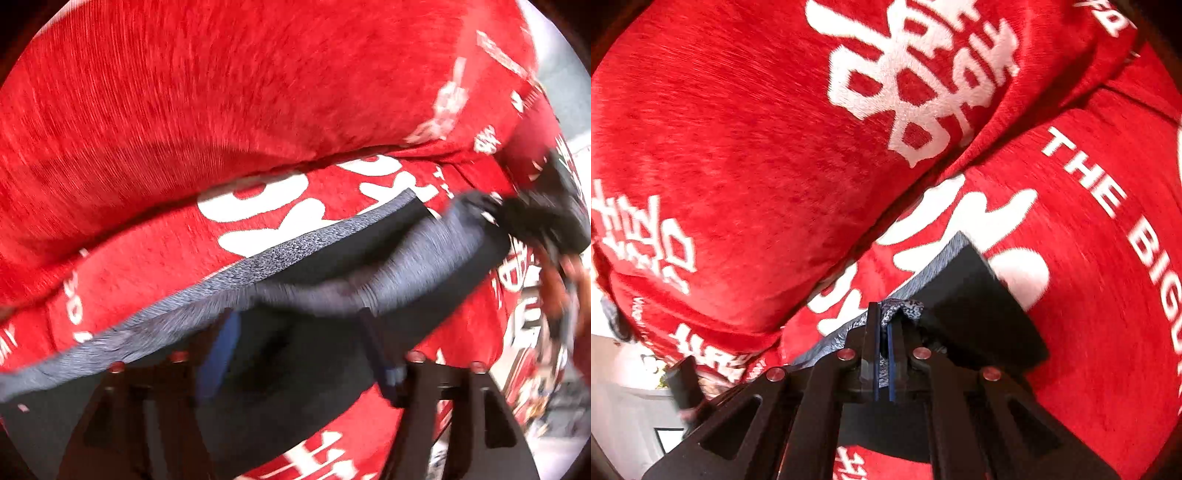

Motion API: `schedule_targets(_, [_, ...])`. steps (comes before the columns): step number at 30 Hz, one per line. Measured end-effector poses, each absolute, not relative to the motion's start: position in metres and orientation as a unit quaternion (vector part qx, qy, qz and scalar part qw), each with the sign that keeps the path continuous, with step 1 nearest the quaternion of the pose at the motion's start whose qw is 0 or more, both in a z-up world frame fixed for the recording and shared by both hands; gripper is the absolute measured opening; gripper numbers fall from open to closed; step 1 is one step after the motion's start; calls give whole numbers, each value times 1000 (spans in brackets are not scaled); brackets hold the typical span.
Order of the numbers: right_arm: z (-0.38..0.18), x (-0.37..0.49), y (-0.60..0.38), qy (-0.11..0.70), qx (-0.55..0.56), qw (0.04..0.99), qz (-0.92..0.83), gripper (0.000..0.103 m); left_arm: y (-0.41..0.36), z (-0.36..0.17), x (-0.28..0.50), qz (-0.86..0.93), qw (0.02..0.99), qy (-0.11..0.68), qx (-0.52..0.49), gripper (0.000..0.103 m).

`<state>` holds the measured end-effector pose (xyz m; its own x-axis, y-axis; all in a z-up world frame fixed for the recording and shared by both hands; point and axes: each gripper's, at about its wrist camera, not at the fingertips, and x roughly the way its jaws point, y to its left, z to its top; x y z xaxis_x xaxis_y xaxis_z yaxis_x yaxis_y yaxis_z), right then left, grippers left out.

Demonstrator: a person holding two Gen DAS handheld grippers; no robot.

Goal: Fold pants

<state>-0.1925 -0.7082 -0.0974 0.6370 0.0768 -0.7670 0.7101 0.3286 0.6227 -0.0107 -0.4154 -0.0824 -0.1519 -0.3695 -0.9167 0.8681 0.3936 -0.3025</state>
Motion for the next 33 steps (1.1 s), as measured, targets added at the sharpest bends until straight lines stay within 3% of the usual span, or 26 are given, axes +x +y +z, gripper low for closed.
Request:
schedule_targets(3, [-111,-173,-720,399,516,725,-219,8,-402,-76,-11,-502,619,556,237,71])
schedule_targets(5, [-117,-166,-726,422,503,716,-235,15,-390,-84,-7,-469,642,555,246,80])
schedule_targets(6, [-118,-165,-727,428,498,713,-245,30,-385,-91,-5,-450,652,557,248,80])
schedule_targets(9, [-108,-180,-720,412,485,723,-269,58,-373,-122,-2,-396,660,587,250,80])
schedule_targets(10, [-102,-187,-715,408,473,728,-282,61,-369,-132,-2,-379,664,594,250,80])
schedule_targets(16, [-102,-260,-682,367,518,701,-324,61,-357,-169,-7,-324,670,615,259,80])
schedule_targets(21, [-141,-276,-675,366,580,659,-308,49,-363,-167,-9,-323,677,604,269,80])
schedule_targets(28, [-79,-233,-689,389,436,742,-330,49,-370,-175,-21,-326,676,592,293,80])
schedule_targets(32, [-96,-181,-713,461,396,740,-289,48,-370,-176,-26,-318,690,584,286,80])
schedule_targets(33, [-109,-172,-719,481,397,728,-286,42,-369,-177,-26,-317,690,585,284,80])
